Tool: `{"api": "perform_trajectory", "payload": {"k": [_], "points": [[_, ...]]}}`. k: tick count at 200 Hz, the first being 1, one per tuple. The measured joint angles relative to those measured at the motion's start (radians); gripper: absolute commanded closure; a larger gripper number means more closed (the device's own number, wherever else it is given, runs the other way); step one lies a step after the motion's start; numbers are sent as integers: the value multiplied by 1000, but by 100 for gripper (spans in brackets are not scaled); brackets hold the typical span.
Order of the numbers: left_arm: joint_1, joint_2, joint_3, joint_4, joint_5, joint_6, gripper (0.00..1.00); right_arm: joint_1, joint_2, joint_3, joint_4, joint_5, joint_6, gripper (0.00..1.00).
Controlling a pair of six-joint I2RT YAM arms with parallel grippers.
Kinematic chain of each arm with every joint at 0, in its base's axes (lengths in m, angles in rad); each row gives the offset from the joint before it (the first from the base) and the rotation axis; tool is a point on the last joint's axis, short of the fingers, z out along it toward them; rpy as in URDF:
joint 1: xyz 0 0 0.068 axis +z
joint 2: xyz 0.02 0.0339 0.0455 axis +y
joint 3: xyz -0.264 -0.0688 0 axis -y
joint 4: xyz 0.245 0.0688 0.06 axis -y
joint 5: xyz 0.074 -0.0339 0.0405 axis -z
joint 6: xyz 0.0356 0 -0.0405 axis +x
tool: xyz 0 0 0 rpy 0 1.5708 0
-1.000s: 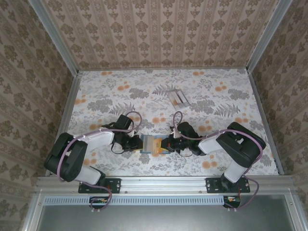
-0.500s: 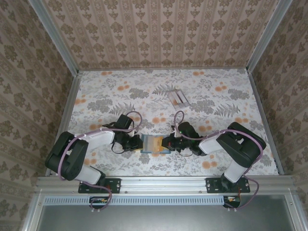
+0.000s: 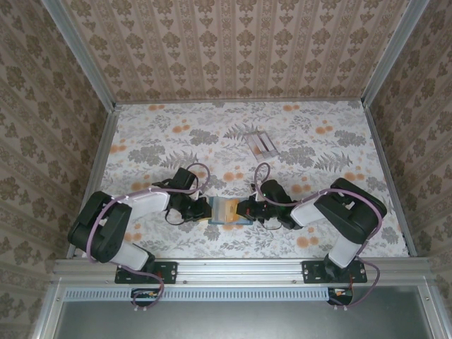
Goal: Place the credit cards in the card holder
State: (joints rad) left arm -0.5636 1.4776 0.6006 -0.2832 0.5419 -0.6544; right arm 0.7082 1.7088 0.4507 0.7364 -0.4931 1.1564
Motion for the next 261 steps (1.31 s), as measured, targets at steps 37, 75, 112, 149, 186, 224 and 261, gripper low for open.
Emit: {"api": "perform_trajectory", "payload": {"k": [37,75,112,149,186,224,261], "points": [[0,0,0,0,0,-3,87,0,12,0,18,4,1,100],[0,0,1,-1,0,-4,87,3,11,1,18,19,-6,100],[0,0,2,-2,-1,-4,87,3,-37,18,-81,27,-66,100],[0,0,2,-2,-1,-4,87,3,-49,27,-140,30,-110,100],[0,1,2,-2,0,-4,87,3,-29,37,-120,25,-108,100],[0,1,3,-5,-1,-4,87,3,-8,37,-83,23,-102,100],[-2,2,4,-5,-1,-4,87,4,-7,37,-67,31,-87,100]]}}
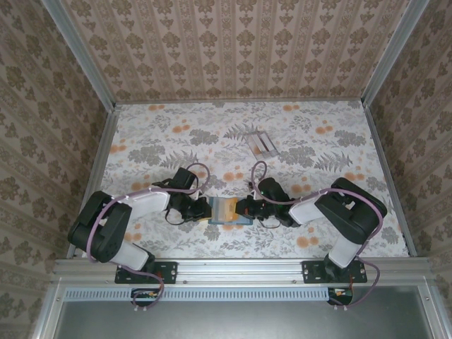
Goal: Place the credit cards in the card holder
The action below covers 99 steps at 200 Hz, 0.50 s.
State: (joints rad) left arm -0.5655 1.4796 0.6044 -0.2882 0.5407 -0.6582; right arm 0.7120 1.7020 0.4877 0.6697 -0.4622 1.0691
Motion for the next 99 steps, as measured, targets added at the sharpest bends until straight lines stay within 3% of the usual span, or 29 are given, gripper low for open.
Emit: {"api": "perform_trajectory", "payload": {"k": [61,99], "points": [[0,14,16,-19,0,0,87,17,0,-1,16,27,25,100],[-2,21,22,-21,2,0,87,53,0,-2,32,57,71,90]]}}
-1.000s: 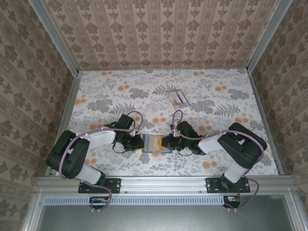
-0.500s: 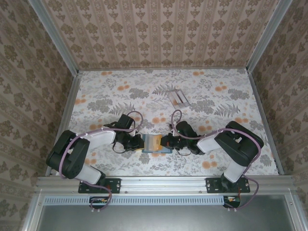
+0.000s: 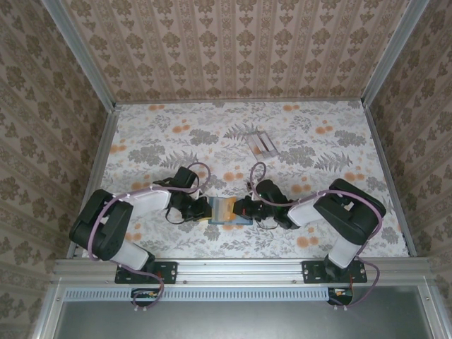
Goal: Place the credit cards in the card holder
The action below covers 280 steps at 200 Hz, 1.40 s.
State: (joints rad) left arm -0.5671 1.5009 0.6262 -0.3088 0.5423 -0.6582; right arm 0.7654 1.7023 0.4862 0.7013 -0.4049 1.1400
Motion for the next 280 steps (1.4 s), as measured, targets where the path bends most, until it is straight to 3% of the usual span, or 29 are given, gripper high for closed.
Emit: {"api": "perform_trajectory", "payload": {"k": [30,51,66,116,156,195,239,250,264,280], "points": [[-1,4,1,2,3,0,87,12,12,0,6,14,26,86],[-1,7,3,3,5,0,88,14,14,1,11,12,40,70],[-1,7,3,3,7,-1,88,19,2,8,2,13,42,66],[-9,14,3,26,13,-1,88,23,-117,72,-326,79,-48,63],[-9,17,3,29,18,-3,88,23,-131,123,-472,103,-112,86],[-8,18,3,30,19,-3,89,23,-102,145,-483,90,-117,96],[-8,19,2,31,21,-4,89,23,-51,168,-444,39,-98,97],[-8,21,3,32,22,-4,89,23,-34,173,-427,27,-90,94],[-8,21,2,32,23,-4,89,23,-22,176,-410,13,-80,80],[-8,25,2,42,29,-4,89,23,-14,179,-422,5,-84,73]]}}
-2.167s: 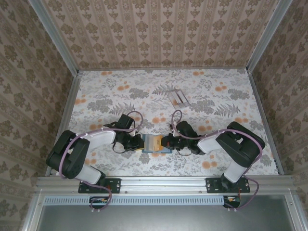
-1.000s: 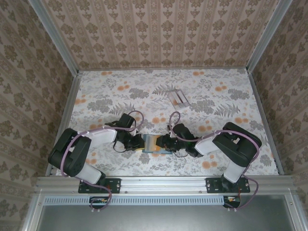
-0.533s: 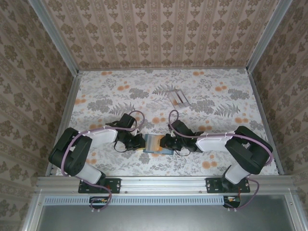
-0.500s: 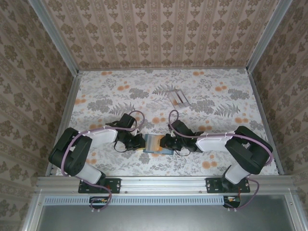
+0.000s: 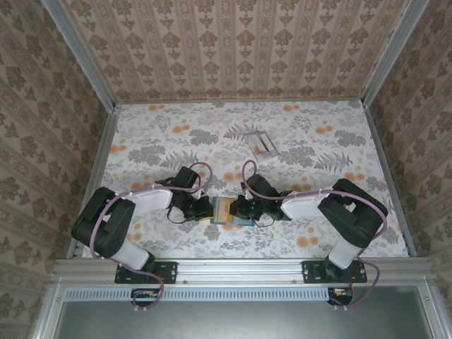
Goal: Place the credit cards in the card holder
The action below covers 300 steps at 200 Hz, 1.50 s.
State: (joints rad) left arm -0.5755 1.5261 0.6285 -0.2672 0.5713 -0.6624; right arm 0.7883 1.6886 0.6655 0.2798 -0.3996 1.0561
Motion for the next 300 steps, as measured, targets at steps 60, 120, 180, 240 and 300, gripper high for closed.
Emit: {"api": "perform_trajectory", "payload": {"k": [60,120,180,240,300], "points": [[0,2,0,4,5,0,89,1,-30,55,-166,29,-56,64],[-1,12,0,22,19,0,90,2,-35,76,-254,54,-92,74],[-1,17,0,31,27,0,90,15,29,137,-275,52,-95,87],[-1,14,-1,31,27,-8,89,20,43,176,-327,56,-108,78],[-12,-47,-13,1,-34,-26,84,37,-52,177,-422,119,-144,62]]}}
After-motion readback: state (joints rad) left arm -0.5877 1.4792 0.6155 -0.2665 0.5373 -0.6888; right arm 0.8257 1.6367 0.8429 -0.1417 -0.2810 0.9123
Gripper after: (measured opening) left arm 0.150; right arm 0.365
